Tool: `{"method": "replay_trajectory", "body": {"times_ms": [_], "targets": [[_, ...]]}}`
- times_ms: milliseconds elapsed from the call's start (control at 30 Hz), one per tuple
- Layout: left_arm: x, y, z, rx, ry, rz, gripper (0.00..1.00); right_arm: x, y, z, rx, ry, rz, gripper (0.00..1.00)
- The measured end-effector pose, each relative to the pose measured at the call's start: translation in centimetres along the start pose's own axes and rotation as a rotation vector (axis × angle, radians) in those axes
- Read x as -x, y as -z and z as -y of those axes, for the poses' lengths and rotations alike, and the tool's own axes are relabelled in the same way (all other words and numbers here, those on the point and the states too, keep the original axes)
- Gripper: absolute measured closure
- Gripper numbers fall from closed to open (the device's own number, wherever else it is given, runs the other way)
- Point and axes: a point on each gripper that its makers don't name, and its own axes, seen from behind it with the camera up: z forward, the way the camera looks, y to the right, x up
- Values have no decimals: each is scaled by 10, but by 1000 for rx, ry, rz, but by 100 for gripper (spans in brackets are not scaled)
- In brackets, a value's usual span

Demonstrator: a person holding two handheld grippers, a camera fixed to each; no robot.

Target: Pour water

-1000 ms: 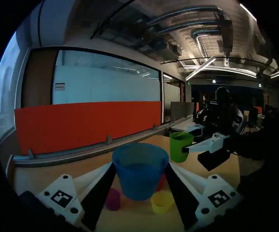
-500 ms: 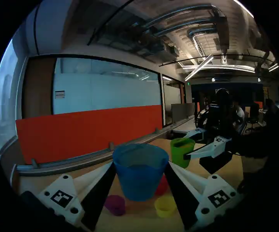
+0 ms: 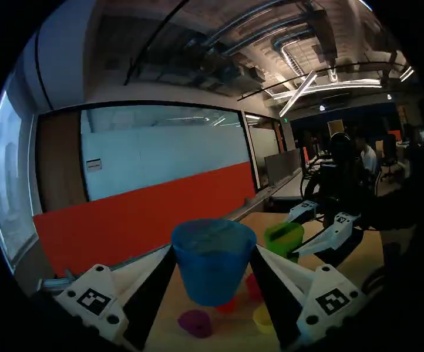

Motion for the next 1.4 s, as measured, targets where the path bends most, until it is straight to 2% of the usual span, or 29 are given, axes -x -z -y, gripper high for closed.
{"method": "replay_trajectory", "body": {"times_ms": [333, 800, 1400], "targets": [[-21, -3, 0, -10, -93, -10, 15, 3, -11, 16, -38, -7, -4, 10], [-40, -6, 1, -26, -197, -13, 15, 7, -25, 38, -86, -16, -8, 10], [-60, -11, 3, -51, -350, -16, 15, 7, -37, 50, -125, -25, -16, 10]]}}
